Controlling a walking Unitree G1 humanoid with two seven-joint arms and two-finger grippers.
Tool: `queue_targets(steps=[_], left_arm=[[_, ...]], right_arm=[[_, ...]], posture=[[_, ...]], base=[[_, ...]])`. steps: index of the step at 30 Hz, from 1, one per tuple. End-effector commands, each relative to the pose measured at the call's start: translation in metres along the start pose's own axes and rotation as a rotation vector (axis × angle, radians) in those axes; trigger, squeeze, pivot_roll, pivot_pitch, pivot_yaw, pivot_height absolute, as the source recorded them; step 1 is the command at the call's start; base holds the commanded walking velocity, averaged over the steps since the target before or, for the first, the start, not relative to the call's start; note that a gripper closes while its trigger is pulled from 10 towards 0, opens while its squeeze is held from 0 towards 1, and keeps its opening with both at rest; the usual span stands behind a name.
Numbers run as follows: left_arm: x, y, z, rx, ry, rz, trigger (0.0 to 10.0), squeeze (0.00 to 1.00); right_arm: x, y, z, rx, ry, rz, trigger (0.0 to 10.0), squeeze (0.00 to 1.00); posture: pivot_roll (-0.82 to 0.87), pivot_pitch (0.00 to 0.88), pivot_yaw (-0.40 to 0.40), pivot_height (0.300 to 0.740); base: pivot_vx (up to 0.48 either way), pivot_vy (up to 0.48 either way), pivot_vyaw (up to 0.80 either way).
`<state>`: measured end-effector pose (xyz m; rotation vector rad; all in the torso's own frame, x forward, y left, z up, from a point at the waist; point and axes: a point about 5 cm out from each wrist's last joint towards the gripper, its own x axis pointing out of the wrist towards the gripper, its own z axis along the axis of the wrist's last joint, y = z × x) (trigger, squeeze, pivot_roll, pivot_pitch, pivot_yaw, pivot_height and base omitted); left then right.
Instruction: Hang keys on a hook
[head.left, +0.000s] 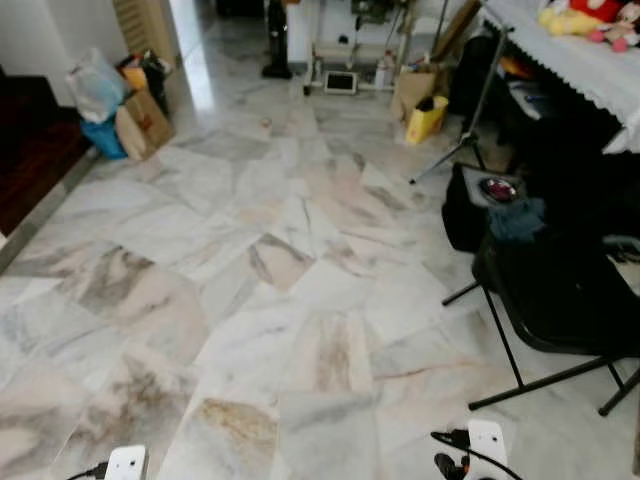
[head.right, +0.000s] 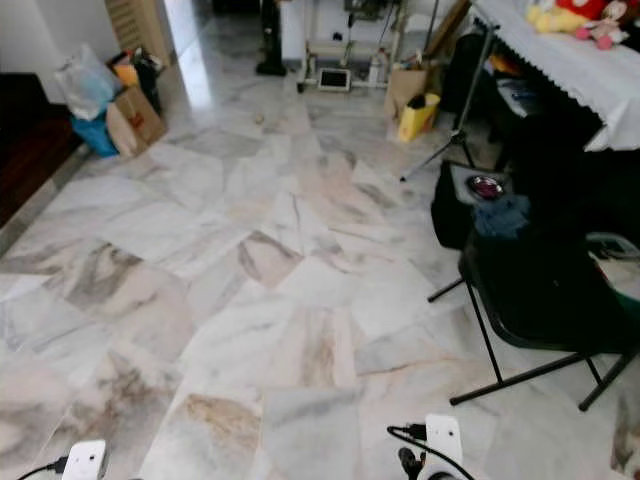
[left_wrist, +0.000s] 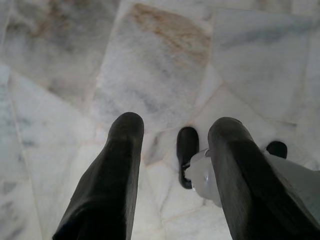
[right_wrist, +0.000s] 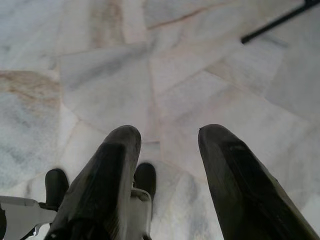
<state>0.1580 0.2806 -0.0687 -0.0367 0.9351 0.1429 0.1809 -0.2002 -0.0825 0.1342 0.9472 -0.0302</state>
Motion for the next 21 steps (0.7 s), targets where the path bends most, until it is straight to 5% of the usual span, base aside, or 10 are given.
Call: queue_targets(steps=[1, 6, 21], left_arm=[[-0.0001, 0.0015, 0.0021, -0.001, -0.006, 0.006, 10.0, 0.0], [0.0, 0.0017, 0.0024, -0.004, -0.004, 0.004, 10.0, 0.0], [-0.0004, 0.0052, 0.0046, 0.01, -0.002, 0.003, 10.0, 0.0]], right_arm=[[-0.0001, -0.0011, 0.0001, 0.003, 0.004, -0.004, 10.0, 0.0], [0.0001, -0.0007, 0.0004, 0.001, 0.006, -0.004, 10.0, 0.0], [0.0017, 0.0073, -0.0009, 0.015, 0.012, 0.0, 10.0, 0.0]], posture=[[0.13, 0.013, -0.049, 0.736], [0.13, 0.016, -0.047, 0.736], [0.14, 0.0, -0.017, 0.736]], base=[[0.0, 0.0, -0.8], [0.0, 0.0, -0.8], [0.0, 0.0, -0.21]])
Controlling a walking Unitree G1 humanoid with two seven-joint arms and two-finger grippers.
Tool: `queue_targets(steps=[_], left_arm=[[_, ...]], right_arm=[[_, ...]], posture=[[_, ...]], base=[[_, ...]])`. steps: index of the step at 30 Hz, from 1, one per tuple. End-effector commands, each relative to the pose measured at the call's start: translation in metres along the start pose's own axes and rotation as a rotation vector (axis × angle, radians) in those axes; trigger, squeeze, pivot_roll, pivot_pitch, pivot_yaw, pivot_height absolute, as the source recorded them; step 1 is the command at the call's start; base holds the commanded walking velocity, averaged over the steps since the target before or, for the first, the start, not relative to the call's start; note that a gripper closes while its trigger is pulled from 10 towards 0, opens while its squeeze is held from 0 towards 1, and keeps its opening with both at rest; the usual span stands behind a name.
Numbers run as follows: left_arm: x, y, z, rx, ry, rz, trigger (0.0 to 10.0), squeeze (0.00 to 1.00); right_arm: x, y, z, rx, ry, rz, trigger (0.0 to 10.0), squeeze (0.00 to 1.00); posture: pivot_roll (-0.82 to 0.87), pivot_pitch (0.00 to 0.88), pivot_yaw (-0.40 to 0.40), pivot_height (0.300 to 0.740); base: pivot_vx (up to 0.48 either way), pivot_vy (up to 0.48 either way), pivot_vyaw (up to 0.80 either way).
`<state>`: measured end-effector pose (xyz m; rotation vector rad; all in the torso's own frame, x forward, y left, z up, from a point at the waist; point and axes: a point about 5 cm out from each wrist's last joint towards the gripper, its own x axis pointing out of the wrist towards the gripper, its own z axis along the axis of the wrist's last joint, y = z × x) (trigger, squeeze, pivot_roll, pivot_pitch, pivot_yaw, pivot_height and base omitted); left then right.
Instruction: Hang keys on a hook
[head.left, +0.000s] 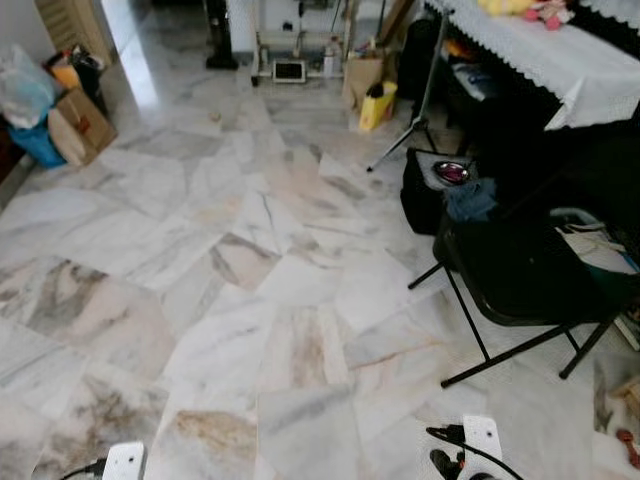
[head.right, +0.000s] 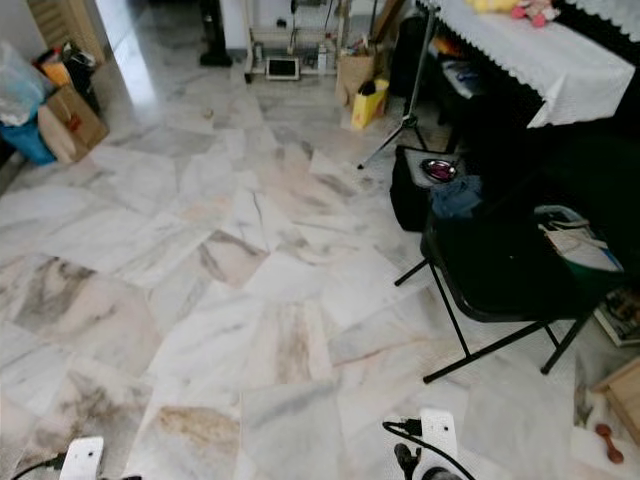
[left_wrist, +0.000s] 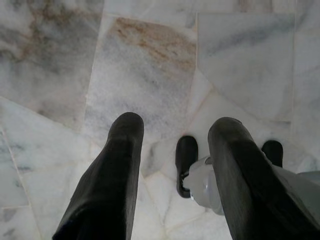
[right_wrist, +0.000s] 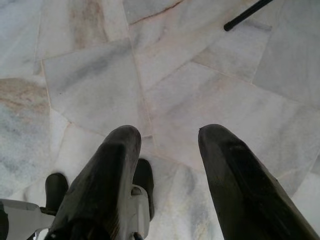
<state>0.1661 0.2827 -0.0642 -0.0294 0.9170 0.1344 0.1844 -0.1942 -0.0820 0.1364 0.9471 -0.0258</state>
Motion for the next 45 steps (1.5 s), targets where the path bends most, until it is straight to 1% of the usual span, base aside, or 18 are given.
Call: queue_targets(steps=[1, 5, 9, 10, 12, 17, 19, 22, 26, 28, 30, 33, 39, 45], left_arm=[[-0.002, 0.006, -0.004, 0.008, 0.02, 0.013, 10.0, 0.0], [-0.003, 0.009, -0.004, 0.021, 0.022, 0.015, 10.0, 0.0], [-0.006, 0.016, -0.007, 0.041, 0.028, 0.026, 10.0, 0.0], [-0.006, 0.016, -0.008, 0.042, 0.03, 0.026, 10.0, 0.0], [-0.008, 0.018, -0.01, 0.07, 0.028, 0.033, 10.0, 0.0], [-0.01, 0.02, -0.017, 0.072, 0.041, 0.039, 10.0, 0.0], [-0.011, 0.018, -0.023, 0.034, 0.043, 0.045, 10.0, 0.0], [-0.011, 0.015, -0.025, 0.045, 0.047, 0.036, 10.0, 0.0], [-0.01, 0.009, -0.03, 0.059, 0.046, 0.025, 10.0, 0.0], [-0.01, 0.005, -0.031, 0.072, 0.043, 0.026, 10.0, 0.0], [-0.009, 0.0, -0.036, 0.06, 0.056, 0.022, 10.0, 0.0], [-0.009, -0.004, -0.037, 0.061, 0.056, 0.007, 10.0, 0.0], [-0.008, -0.008, -0.038, 0.053, 0.054, 0.009, 10.0, 0.0], [-0.006, -0.006, -0.029, 0.074, 0.038, 0.021, 10.0, 0.0]], right_arm=[[0.0, 0.004, -0.004, 0.019, 0.011, -0.001, 10.0, 0.0], [0.001, 0.009, -0.005, 0.023, 0.013, 0.002, 10.0, 0.0], [0.001, 0.017, -0.012, 0.036, 0.022, 0.004, 10.0, 0.0], [0.001, 0.017, -0.013, 0.036, 0.024, 0.004, 10.0, 0.0], [0.0, 0.019, -0.018, 0.027, 0.04, 0.004, 10.0, 0.0], [-0.001, 0.02, -0.025, 0.006, 0.056, 0.005, 10.0, 0.0], [-0.002, 0.018, -0.029, -0.008, 0.062, 0.003, 10.0, 0.0], [-0.003, 0.015, -0.03, -0.01, 0.064, -0.002, 10.0, 0.0], [-0.005, 0.007, -0.032, -0.001, 0.062, -0.019, 10.0, 0.0], [-0.006, 0.002, -0.033, 0.013, 0.058, -0.033, 10.0, 0.0], [-0.008, -0.004, -0.034, 0.019, 0.063, -0.055, 10.0, 0.0], [-0.009, -0.009, -0.035, 0.029, 0.062, -0.065, 10.0, 0.0], [-0.009, -0.012, -0.034, 0.016, 0.069, -0.068, 10.0, 0.0], [-0.006, -0.006, -0.028, 0.017, 0.055, -0.053, 10.0, 0.0]], posture=[[0.14, 0.0, -0.006, 0.736], [0.15, 0.0, 0.01, 0.736], [0.15, 0.0, 0.024, 0.736], [0.15, 0.0, 0.024, 0.736], [0.15, 0.0, 0.029, 0.736], [0.14, 0.0, 0.018, 0.736], [0.14, 0.0, 0.005, 0.736], [0.14, 0.0, 0.001, 0.736], [0.16, 0.0, -0.011, 0.736], [0.17, 0.0, -0.014, 0.736], [0.17, 0.0, -0.022, 0.736], [0.17, 0.0, -0.035, 0.736], [0.17, 0.0, -0.053, 0.736], [0.18, 0.0, -0.044, 0.736]], base=[[0.0, 0.0, 0.0], [0.0, 0.0, 0.0], [0.0, 0.0, -0.2], [0.0, 0.0, -0.8], [0.0, 0.0, 0.0], [0.0, -0.381, 0.0], [0.0, -0.182, 0.0], [0.0, 0.0, 0.0], [0.0, 0.0, -0.8], [0.0, -0.48, 0.0], [0.0, -0.377, 0.0], [0.0, -0.182, 0.0], [0.0, 0.0, -0.8], [0.0, -0.052, -0.8]])
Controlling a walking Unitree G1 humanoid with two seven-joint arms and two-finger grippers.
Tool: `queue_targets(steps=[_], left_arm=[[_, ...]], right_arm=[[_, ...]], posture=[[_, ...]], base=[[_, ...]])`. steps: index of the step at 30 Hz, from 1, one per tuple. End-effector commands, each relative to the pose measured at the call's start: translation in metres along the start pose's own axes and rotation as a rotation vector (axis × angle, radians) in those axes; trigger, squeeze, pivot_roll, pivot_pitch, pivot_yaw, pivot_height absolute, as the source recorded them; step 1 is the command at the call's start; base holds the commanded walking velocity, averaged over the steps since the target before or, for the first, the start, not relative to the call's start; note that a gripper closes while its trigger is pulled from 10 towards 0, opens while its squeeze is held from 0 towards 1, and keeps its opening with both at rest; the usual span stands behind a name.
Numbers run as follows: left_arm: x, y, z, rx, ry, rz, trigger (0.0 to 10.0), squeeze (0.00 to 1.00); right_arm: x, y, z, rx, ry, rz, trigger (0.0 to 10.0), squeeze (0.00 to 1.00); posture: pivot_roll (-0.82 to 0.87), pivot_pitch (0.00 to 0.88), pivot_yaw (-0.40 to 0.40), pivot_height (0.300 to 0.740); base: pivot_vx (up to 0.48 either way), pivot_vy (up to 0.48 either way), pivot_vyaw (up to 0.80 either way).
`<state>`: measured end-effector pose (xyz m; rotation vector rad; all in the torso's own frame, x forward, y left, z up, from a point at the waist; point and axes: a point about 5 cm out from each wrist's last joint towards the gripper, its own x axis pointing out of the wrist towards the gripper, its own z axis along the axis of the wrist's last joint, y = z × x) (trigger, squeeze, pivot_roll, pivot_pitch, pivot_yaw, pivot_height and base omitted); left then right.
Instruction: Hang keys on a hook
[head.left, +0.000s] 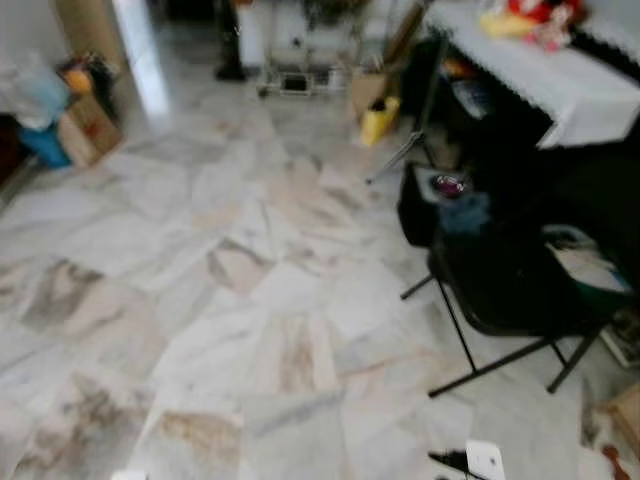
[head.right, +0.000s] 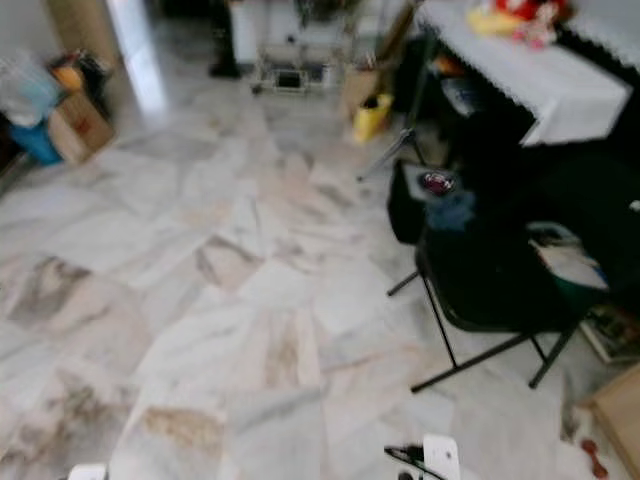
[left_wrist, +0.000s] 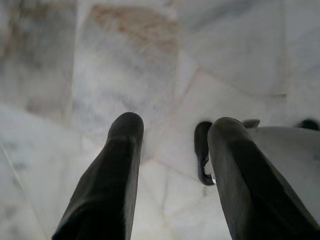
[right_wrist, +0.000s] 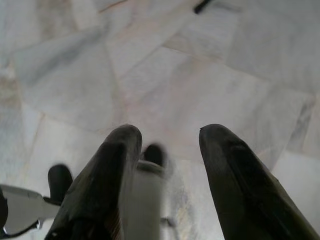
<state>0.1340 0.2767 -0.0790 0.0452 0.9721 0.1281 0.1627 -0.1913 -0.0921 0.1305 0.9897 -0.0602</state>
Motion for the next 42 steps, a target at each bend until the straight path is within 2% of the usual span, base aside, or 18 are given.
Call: queue_targets(steps=[1, 9, 12, 22, 26, 32, 35, 39, 42], left_arm=[[0.002, -0.003, 0.007, 0.003, -0.016, -0.005, 10.0, 0.0], [0.003, 0.003, 0.013, -0.024, -0.014, 0.025, 10.0, 0.0], [0.002, 0.003, 0.008, -0.054, -0.009, 0.035, 10.0, 0.0], [-0.001, 0.006, -0.002, -0.062, 0.014, 0.047, 10.0, 0.0], [-0.003, 0.009, -0.005, -0.048, 0.015, 0.044, 10.0, 0.0], [-0.003, 0.006, -0.005, -0.039, -0.002, 0.022, 10.0, 0.0], [-0.002, 0.003, -0.005, -0.036, -0.003, 0.013, 10.0, 0.0], [-0.001, 0.001, -0.003, 0.021, 0.009, -0.018, 10.0, 0.0], [-0.002, 0.005, -0.003, 0.005, -0.001, 0.003, 10.0, 0.0]], right_arm=[[-0.001, -0.005, -0.004, 0.01, 0.012, -0.016, 10.0, 0.0], [0.001, 0.003, 0.002, 0.048, -0.007, -0.012, 10.0, 0.0], [0.0, 0.001, -0.003, 0.039, 0.011, -0.014, 10.0, 0.0], [-0.002, 0.0, -0.011, 0.041, 0.027, -0.017, 10.0, 0.0], [-0.002, 0.003, -0.016, 0.043, 0.028, -0.012, 10.0, 0.0], [-0.003, 0.001, -0.017, 0.041, 0.028, -0.015, 10.0, 0.0], [-0.003, -0.002, -0.016, 0.045, 0.022, -0.021, 10.0, 0.0], [-0.003, -0.003, -0.015, 0.089, 0.007, -0.043, 10.0, 0.0], [-0.003, 0.0, -0.017, 0.115, 0.009, -0.035, 10.0, 0.0]], posture=[[0.18, 0.0, -0.042, 0.736], [0.2, 0.0, -0.026, 0.736], [0.23, 0.0, -0.045, 0.736], [0.23, 0.0, -0.049, 0.736], [0.22, 0.0, -0.036, 0.736], [0.21, 0.0, -0.049, 0.736], [0.2, 0.0, -0.031, 0.736], [0.19, 0.0, 0.001, 0.736], [0.2, 0.0, 0.0, 0.736]], base=[[0.0, 0.0, -0.8], [0.0, 0.0, -0.8], [0.0, 0.0, -0.8], [0.0, 0.0, -0.8], [0.0, 0.0, -0.8], [0.0, 0.0, -0.8], [0.0, 0.0, -0.8], [0.0, 0.0, -0.8], [0.0, 0.0, -0.8]])
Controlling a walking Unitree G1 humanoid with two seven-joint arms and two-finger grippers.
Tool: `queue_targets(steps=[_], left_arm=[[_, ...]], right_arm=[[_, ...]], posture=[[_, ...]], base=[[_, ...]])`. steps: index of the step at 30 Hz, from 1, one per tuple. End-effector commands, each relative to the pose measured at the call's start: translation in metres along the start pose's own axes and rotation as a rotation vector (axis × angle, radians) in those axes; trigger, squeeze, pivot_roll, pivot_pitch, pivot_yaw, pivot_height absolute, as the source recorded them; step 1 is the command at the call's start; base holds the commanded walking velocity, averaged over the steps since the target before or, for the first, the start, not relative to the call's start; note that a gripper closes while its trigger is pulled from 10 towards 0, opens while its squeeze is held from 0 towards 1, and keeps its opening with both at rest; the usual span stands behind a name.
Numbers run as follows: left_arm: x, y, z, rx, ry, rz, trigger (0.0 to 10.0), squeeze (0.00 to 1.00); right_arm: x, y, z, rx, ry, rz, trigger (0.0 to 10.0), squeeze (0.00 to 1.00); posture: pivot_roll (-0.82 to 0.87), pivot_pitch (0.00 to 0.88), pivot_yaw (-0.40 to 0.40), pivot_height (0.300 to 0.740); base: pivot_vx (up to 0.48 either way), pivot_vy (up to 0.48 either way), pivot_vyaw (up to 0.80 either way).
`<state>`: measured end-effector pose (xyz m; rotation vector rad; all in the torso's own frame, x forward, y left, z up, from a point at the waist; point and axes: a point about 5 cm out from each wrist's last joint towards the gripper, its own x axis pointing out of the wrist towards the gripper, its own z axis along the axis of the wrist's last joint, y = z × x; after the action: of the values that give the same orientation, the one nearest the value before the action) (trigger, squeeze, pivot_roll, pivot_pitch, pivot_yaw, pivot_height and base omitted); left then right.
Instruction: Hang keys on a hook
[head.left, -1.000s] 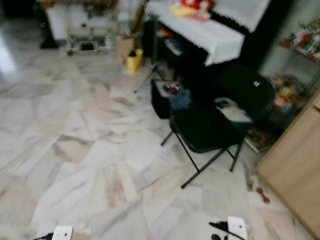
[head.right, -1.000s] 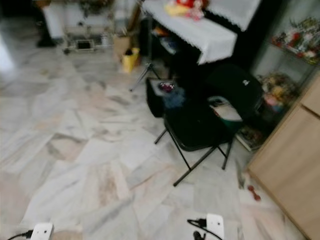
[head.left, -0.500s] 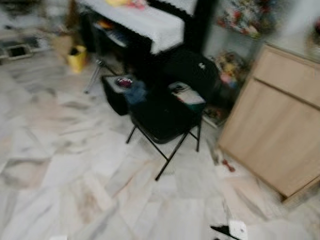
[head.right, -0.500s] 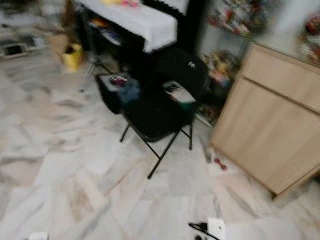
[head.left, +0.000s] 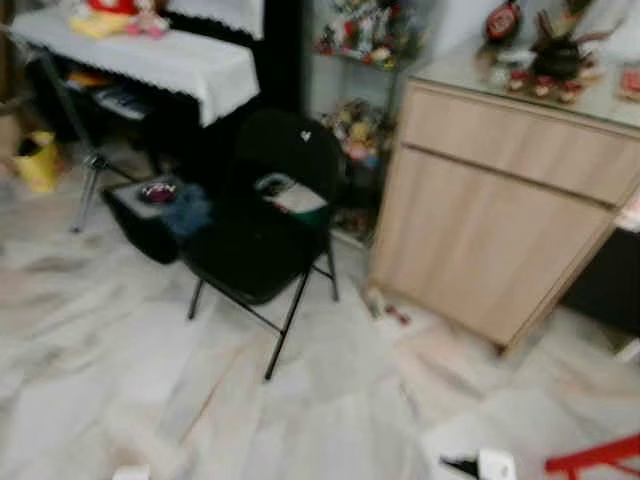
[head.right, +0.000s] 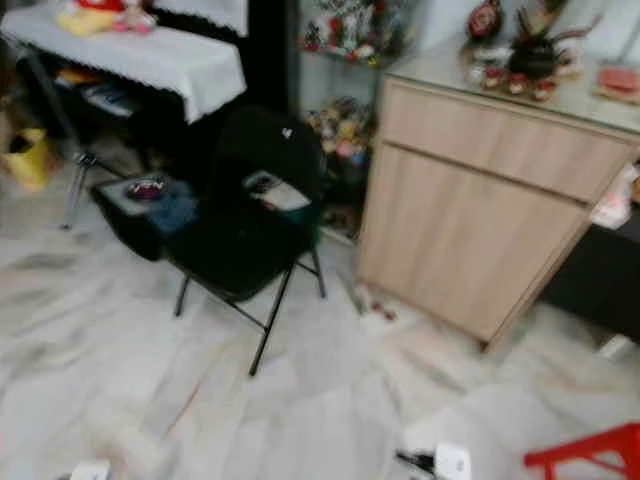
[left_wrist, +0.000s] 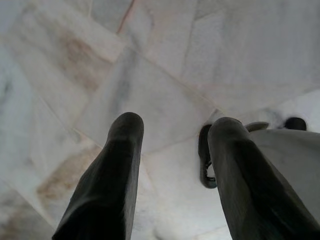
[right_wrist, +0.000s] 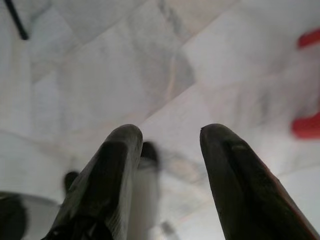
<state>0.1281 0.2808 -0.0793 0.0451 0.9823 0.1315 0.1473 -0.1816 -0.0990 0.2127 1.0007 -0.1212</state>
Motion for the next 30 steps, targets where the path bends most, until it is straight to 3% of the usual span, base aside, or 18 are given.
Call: queue_targets(steps=[1, 7, 12, 19, 20, 22, 30], left_arm=[[0.0, 0.001, 0.002, 0.003, -0.012, 0.004, 10.0, 0.0], [-0.003, 0.008, 0.0, -0.009, -0.019, 0.016, 10.0, 0.0], [-0.004, 0.009, -0.002, -0.015, -0.023, 0.013, 10.0, 0.0], [-0.002, -0.001, -0.004, 0.034, -0.011, -0.026, 10.0, 0.0], [-0.002, -0.005, -0.006, 0.028, -0.016, -0.025, 10.0, 0.0], [-0.002, -0.007, -0.007, 0.027, -0.02, -0.022, 10.0, 0.0], [-0.003, -0.01, -0.012, -0.008, -0.028, 0.018, 10.0, 0.0]], right_arm=[[-0.001, -0.006, 0.001, 0.018, -0.002, -0.018, 10.0, 0.0], [-0.001, 0.001, -0.004, -0.024, 0.026, 0.01, 10.0, 0.0], [-0.001, 0.002, -0.003, -0.113, 0.02, 0.037, 10.0, 0.0], [-0.003, -0.01, -0.003, -0.01, -0.013, -0.032, 10.0, 0.0], [0.002, -0.01, 0.024, 0.008, -0.062, -0.038, 10.0, 0.0], [0.005, -0.008, 0.041, 0.017, -0.087, -0.035, 10.0, 0.0], [0.005, -0.003, 0.034, 0.002, -0.051, -0.008, 10.0, 0.0]], posture=[[0.2, 0.0, 0.0, 0.736], [0.19, 0.0, -0.019, 0.736], [0.15, 0.0, -0.005, 0.736], [0.15, 0.0, 0.019, 0.736], [0.15, 0.0, 0.009, 0.736], [0.16, 0.0, -0.002, 0.736], [0.16, 0.0, -0.042, 0.736]], base=[[0.0, 0.0, -0.8], [0.0, 0.0, -0.8], [0.0, 0.0, -0.8], [0.0, 0.0, -0.46], [0.0, 0.0, 0.0], [0.0, 0.0, 0.0], [0.0, -0.3, 0.0]])
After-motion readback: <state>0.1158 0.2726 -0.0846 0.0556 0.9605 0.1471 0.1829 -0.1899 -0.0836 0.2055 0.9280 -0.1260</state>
